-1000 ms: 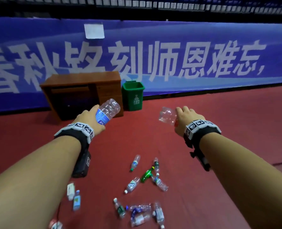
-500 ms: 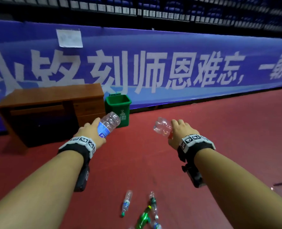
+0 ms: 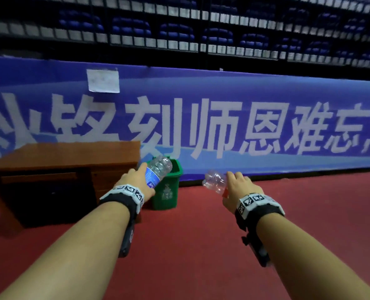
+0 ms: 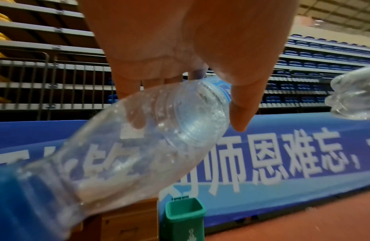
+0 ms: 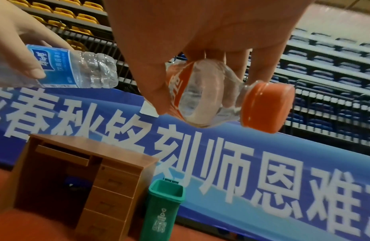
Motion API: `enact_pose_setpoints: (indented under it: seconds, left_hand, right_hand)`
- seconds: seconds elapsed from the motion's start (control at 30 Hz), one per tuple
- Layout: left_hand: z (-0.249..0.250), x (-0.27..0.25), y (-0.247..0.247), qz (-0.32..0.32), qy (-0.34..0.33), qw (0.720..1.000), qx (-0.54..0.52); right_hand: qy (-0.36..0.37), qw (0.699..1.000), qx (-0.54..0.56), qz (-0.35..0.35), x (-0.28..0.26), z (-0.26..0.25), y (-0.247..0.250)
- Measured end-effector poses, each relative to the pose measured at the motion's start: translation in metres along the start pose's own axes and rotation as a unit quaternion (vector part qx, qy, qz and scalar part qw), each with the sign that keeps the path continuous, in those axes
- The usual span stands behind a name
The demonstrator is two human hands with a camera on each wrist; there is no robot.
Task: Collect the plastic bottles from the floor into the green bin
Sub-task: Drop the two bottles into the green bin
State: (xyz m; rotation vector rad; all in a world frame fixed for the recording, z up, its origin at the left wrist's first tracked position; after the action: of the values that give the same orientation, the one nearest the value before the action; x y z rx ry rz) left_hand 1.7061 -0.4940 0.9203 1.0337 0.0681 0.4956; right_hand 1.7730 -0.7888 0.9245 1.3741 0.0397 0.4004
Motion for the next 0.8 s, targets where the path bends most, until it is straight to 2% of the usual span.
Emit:
enact_pose_setpoints:
  seconds: [0.13,0.23,0.37,0.5,0.63,0.8]
  left_hand:
    - [0.012,0.088,0.002,0.032,0.028,0.999,-0.018]
    - [-0.002,0.151,-0.005,0.043,0.056,0.997,-0.013]
    - [-0.026,0.254,-0.031,0.052,0.078,0.995,-0.028]
    - [-0.033,0.383,-0.061,0.051,0.053,0.996,-0.047]
    - [-0.034,0.509,-0.08,0.035,0.04,0.996,-0.076]
    - [-0.046,0.622,-0.116,-0.003,0.038,0.996,-0.077]
  right_hand:
    - [0.046,0.999,0.011,0.024,0.112,-0.016,-0.003]
    - [0.089,0.996,0.012,0.025,0.187,-0.044,-0.019]
    - [0.111,0.994,0.004,0.023,0.297,-0.075,-0.046]
    - [0.097,0.995,-0.005,0.04,0.423,-0.094,-0.061]
    - [0.057,0.998,0.028,0.022,0.544,-0.107,-0.071]
    - [0.032,0.999,0.034,-0.02,0.655,-0.124,-0.117]
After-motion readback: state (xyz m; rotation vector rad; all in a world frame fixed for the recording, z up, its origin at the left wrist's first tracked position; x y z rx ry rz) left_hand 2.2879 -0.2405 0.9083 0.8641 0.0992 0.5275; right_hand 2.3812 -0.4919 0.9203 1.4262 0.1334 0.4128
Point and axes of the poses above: each hand's wrist, its own x-axis towards the middle knuckle, its own y-axis out of the back of the hand, z = x × y, the point moved 7 cm from there along x, towards the middle knuckle, and after that the axes turned 15 degrees about -x, right-handed, at the moved point
